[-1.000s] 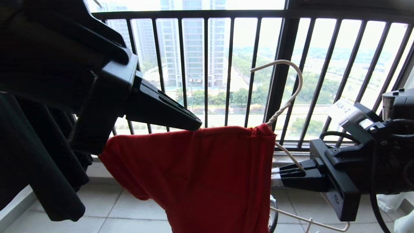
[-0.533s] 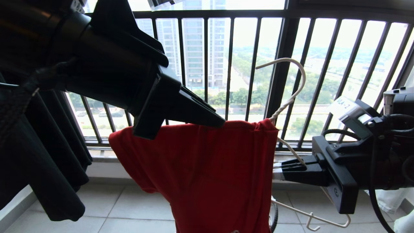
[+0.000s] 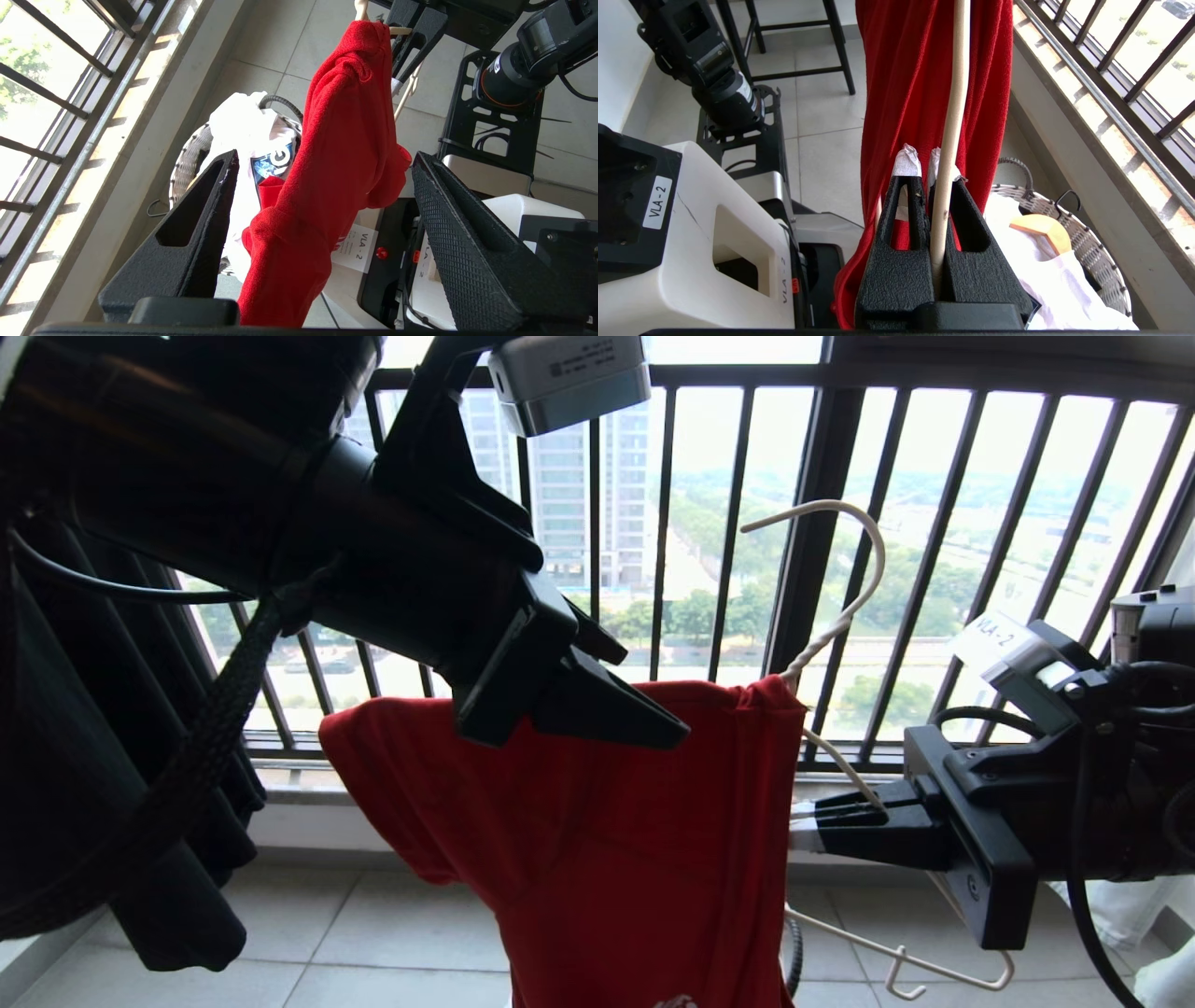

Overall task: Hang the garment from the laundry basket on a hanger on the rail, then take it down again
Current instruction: Hang the clothes on the clothes rack

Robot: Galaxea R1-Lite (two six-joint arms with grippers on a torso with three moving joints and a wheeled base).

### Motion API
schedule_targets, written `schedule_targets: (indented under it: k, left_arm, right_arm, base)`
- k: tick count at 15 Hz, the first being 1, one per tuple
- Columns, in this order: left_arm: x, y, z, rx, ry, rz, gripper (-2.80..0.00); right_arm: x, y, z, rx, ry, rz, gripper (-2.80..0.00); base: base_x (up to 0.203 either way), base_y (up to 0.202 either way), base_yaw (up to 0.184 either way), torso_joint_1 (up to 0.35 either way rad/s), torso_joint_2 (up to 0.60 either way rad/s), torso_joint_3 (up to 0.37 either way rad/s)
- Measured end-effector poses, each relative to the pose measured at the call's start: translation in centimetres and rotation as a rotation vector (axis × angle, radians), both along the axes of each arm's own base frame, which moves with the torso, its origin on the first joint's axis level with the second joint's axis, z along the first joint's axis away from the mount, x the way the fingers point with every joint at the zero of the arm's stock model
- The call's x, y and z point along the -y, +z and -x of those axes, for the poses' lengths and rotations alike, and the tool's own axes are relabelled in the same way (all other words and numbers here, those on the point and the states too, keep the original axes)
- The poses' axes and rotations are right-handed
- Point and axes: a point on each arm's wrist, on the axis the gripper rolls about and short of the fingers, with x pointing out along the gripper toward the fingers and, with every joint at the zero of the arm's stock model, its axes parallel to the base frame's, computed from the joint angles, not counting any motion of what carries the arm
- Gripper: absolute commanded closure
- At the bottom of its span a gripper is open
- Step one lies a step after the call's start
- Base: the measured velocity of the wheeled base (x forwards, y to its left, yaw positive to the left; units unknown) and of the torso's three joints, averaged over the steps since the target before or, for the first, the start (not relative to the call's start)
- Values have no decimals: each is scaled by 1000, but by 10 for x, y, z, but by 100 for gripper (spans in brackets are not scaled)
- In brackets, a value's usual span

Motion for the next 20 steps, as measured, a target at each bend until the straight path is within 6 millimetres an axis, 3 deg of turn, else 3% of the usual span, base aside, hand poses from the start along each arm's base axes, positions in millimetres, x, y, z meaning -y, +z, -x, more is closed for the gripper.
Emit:
schedule_targets:
  k: [9, 20]
  left_arm:
    - [27, -14, -21, -81, -7, 55, -280]
    - [36, -21, -20, -87, -21, 31, -280]
  right_arm:
    - [6, 4, 1, 14, -16, -10, 0]
    - [12, 8, 2, 30, -21, -25, 0]
  base:
    - [0, 0, 0, 0, 0, 0]
    - [0, 0, 0, 0, 0, 0]
